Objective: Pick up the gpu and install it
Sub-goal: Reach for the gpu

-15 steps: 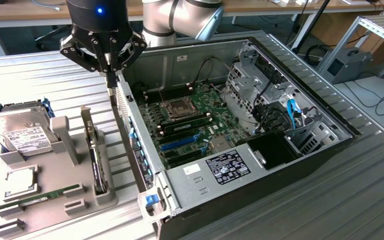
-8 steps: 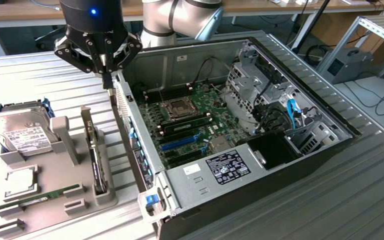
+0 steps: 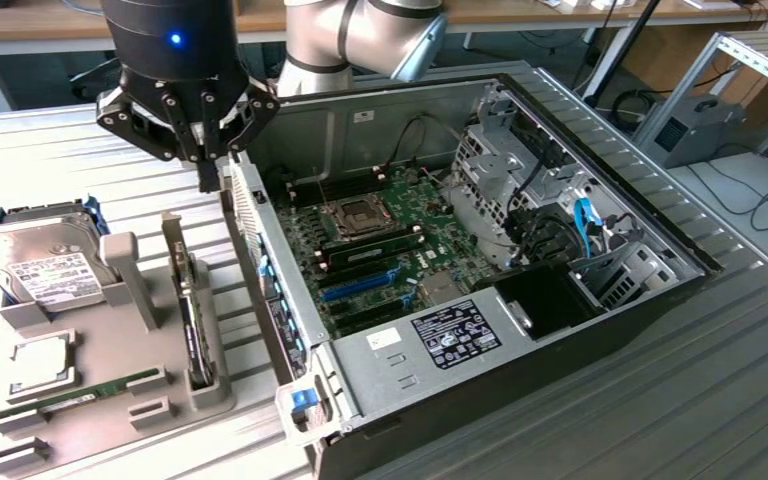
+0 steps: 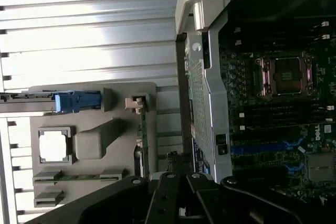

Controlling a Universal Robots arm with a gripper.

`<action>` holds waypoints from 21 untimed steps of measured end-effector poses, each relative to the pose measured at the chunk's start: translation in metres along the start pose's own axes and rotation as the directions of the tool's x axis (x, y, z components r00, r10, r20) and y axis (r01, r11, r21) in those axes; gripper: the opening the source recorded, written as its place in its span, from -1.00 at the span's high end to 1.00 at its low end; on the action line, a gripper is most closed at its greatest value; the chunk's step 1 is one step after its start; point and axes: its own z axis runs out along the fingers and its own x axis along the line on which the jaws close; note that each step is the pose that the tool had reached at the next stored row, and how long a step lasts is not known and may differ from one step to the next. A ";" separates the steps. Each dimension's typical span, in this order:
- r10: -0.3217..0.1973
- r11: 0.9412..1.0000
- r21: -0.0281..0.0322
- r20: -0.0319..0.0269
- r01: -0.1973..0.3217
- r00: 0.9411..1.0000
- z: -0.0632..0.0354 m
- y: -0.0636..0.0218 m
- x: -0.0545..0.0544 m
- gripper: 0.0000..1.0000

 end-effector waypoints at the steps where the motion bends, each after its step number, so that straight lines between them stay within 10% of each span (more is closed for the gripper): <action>1: 0.000 1.000 0.000 0.000 0.000 1.000 0.0001 -0.0011 0.000 0.79; 21: 0.000 1.000 0.000 0.000 0.000 1.000 0.0003 -0.0109 -0.001 0.79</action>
